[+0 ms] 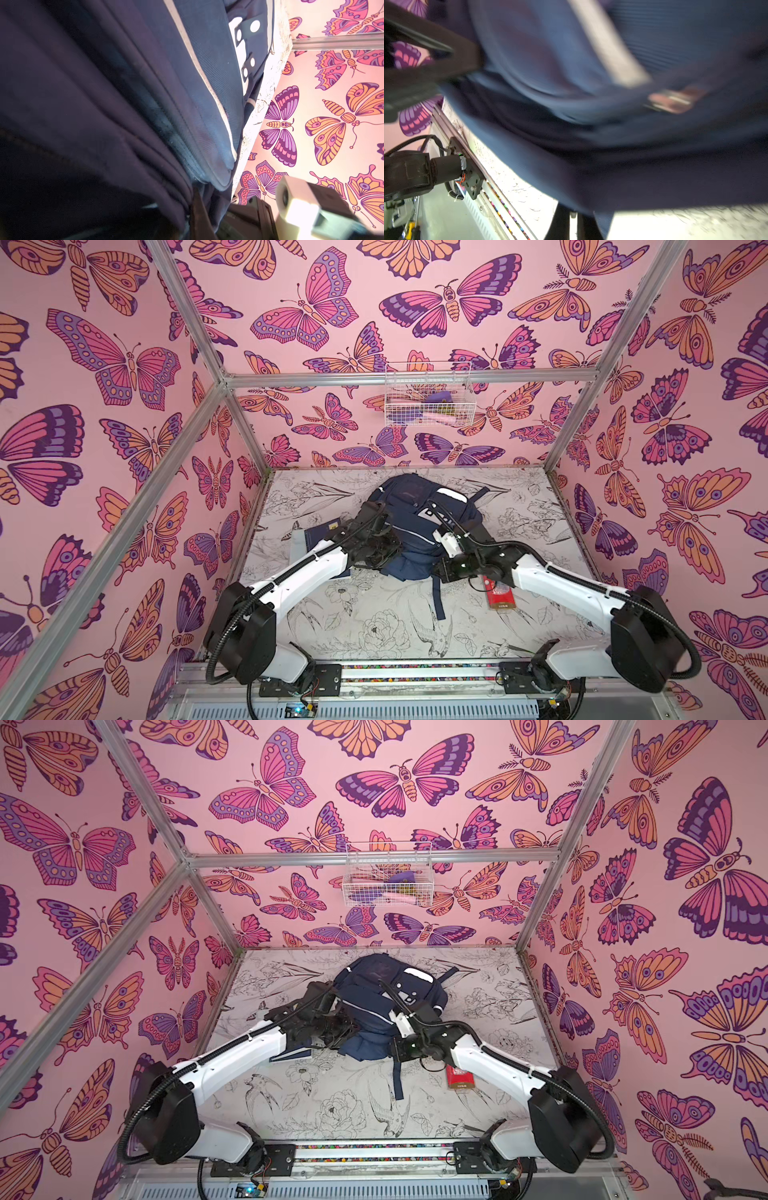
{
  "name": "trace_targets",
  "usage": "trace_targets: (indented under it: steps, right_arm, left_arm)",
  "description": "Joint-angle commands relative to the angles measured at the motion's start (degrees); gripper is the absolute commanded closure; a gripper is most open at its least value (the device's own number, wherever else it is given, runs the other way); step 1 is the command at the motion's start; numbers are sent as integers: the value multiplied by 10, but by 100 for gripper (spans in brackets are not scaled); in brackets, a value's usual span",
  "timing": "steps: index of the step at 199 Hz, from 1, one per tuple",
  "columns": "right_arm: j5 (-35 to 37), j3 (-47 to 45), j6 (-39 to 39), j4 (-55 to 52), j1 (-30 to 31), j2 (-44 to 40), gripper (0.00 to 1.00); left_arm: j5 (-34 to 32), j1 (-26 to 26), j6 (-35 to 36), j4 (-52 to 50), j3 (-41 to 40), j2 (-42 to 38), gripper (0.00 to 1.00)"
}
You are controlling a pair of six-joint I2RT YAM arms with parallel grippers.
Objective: Pack books, pencil case, and school supplies into a backpack
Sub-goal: Unzip the student bag at the center of the table.
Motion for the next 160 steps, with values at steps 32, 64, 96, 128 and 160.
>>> trace_targets:
  steps: [32, 64, 96, 128, 160]
  right_arm:
    - [45, 144, 35, -137, 41, 104, 100]
    - [43, 131, 46, -176, 26, 89, 100]
    - [26, 124, 55, -198, 26, 66, 100]
    - [30, 128, 62, -204, 26, 78, 100]
    - [25, 134, 60, -207, 29, 81, 100]
  left_arm:
    - [14, -21, -56, 170, -70, -8, 77]
    - [-13, 61, -20, 117, -125, -86, 21]
    - [-6, 139, 50, 28, -121, -94, 16]
    - [26, 156, 56, 30, -118, -35, 20]
    - [40, 158, 60, 44, -102, 31, 35]
